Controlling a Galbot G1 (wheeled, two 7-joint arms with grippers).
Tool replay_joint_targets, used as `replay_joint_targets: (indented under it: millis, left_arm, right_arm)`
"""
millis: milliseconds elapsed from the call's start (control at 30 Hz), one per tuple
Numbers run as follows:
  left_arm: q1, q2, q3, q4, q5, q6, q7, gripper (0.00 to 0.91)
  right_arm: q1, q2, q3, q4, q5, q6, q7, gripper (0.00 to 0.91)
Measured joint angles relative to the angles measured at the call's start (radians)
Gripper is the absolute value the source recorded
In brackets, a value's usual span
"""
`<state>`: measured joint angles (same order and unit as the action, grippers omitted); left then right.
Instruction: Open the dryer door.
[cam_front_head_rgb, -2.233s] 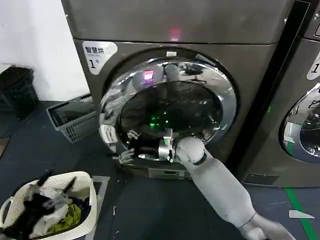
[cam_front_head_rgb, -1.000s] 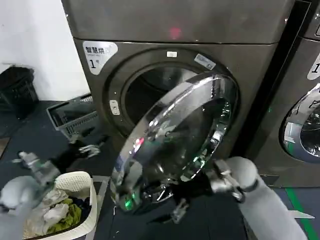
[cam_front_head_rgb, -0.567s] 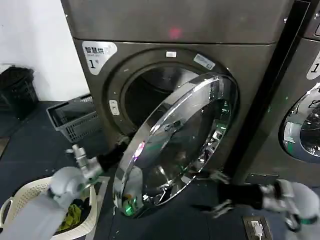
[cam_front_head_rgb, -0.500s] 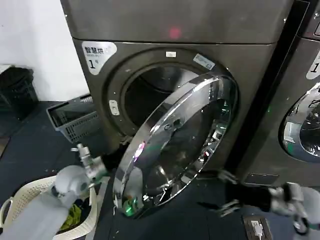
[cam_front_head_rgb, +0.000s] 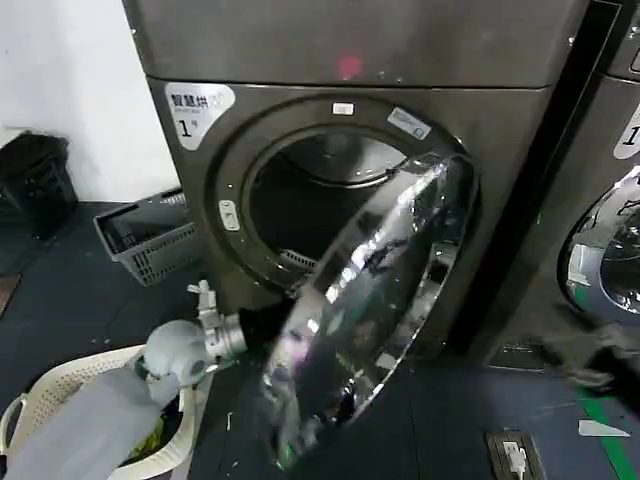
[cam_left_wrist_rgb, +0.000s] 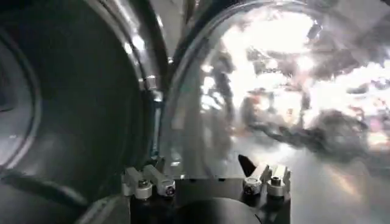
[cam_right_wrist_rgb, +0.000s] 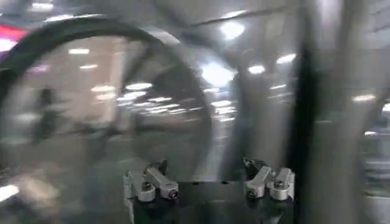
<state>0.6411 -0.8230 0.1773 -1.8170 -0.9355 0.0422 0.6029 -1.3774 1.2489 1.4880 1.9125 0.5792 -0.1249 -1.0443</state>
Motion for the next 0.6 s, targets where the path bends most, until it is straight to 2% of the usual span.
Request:
replay_joint_targets:
  millis: [133,233,300,333,600]
  left_arm:
    - [-0.053,0.003,0.085,0.001,-0.002,-0.012,-0.001,0.907]
    - [-0.104,-0.008,0.157,0.002,-0.022,-0.022,-0.001,0.907]
    - [-0.139,-0.021,0.205,0.005,-0.045,-0.025,-0.003,0.907]
    - [-0.155,-0.028,0.227,0.007,-0.053,-0.025,-0.004,0.907]
    - [-0.281,-0.132,0.364,0.064,-0.048,-0.031,-0.009,0.907]
  right_arm:
    - [-0.001,-0.028,0.106,-0.020,0.014,0.001,0.137,0.907]
    - [-0.016,-0.035,0.183,-0.013,0.010,-0.037,0.273,0.907]
    - [-0.028,-0.044,0.226,-0.004,-0.016,-0.091,0.368,0.907]
    - [-0.034,-0.048,0.248,-0.003,-0.033,-0.100,0.414,0.907]
    - [-0.104,-0.072,0.404,0.002,-0.108,-0.119,0.708,0.907]
